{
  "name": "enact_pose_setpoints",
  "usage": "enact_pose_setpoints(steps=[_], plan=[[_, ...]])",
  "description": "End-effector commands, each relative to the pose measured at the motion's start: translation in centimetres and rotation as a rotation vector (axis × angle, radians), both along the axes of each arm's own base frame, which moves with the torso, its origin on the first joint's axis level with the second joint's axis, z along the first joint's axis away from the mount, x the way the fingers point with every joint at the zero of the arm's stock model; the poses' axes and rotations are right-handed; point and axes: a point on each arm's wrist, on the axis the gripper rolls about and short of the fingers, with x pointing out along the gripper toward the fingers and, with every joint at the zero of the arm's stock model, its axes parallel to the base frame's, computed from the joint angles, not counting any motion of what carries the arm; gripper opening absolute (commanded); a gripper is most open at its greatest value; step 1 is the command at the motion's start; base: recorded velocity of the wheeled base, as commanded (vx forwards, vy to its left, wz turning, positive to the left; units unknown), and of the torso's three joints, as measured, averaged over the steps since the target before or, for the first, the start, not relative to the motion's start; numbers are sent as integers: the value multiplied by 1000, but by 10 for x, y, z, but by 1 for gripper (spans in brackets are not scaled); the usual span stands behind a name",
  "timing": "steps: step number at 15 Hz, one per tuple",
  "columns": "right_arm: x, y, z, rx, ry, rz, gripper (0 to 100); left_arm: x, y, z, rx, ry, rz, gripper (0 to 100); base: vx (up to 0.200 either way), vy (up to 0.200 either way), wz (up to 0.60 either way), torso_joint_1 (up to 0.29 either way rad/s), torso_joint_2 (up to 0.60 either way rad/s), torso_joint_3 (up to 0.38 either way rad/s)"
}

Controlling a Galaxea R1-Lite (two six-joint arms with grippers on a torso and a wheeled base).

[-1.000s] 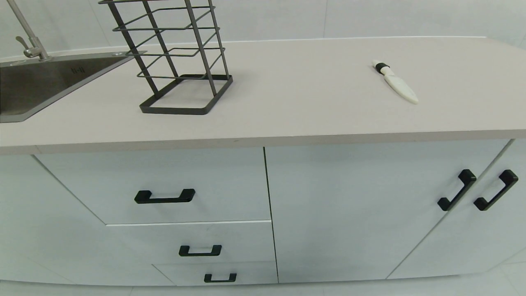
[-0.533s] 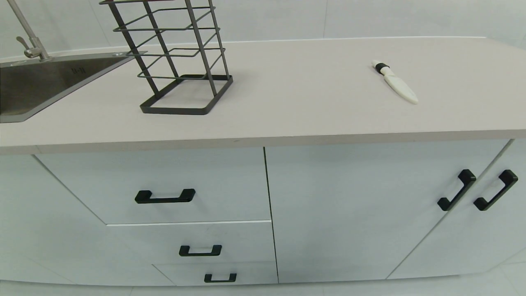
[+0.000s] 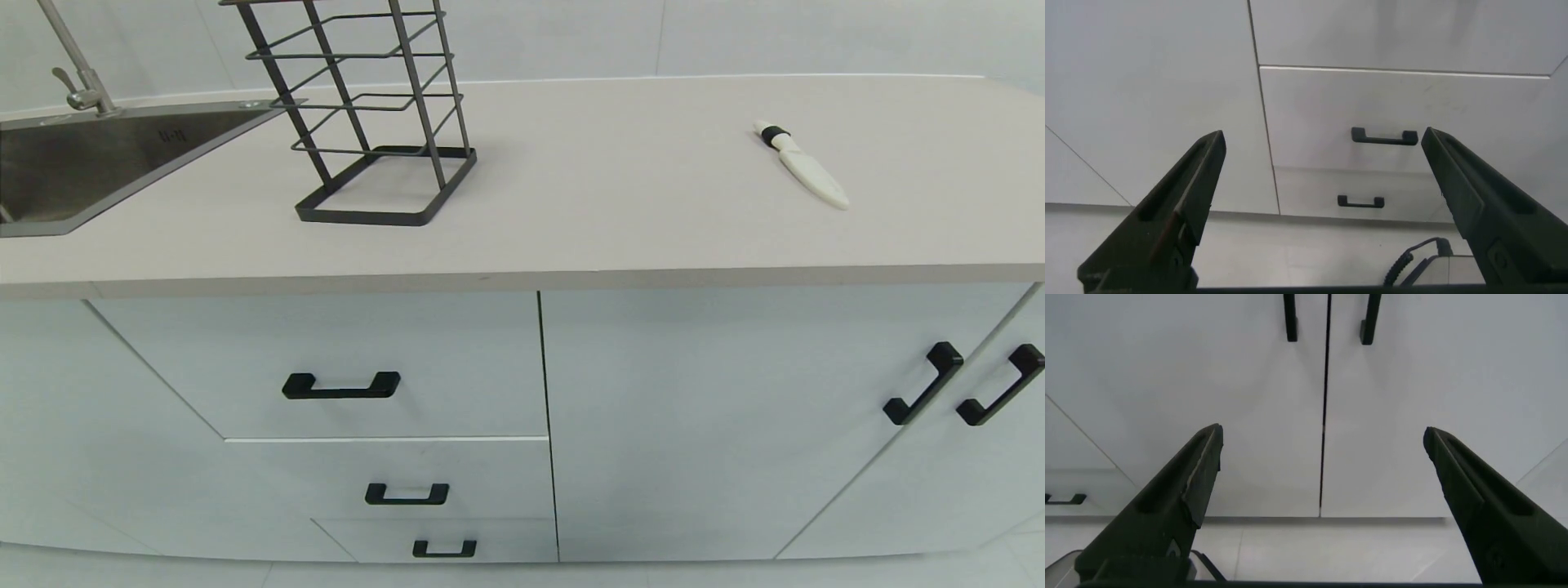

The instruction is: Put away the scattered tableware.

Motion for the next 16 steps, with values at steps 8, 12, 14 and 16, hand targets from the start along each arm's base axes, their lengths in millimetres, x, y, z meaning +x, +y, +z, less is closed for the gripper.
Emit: enact_pose_setpoints(steps=[8,12,14,16], plan=[[0,0,0,1,0,1,100,0,0,0,0,1,1,100,0,0,0,0,0,0],[0,0,0,3,0,1,100,0,0,0,1,1,4,100,0,0,0,154,-82,-72],[0,0,0,3,1,1,100,0,0,0,1,1,4,100,0,0,0,246,-481,-220],[0,0,0,4,0,3,100,0,0,0,1,1,4,100,0,0,0,207,-596,-188]])
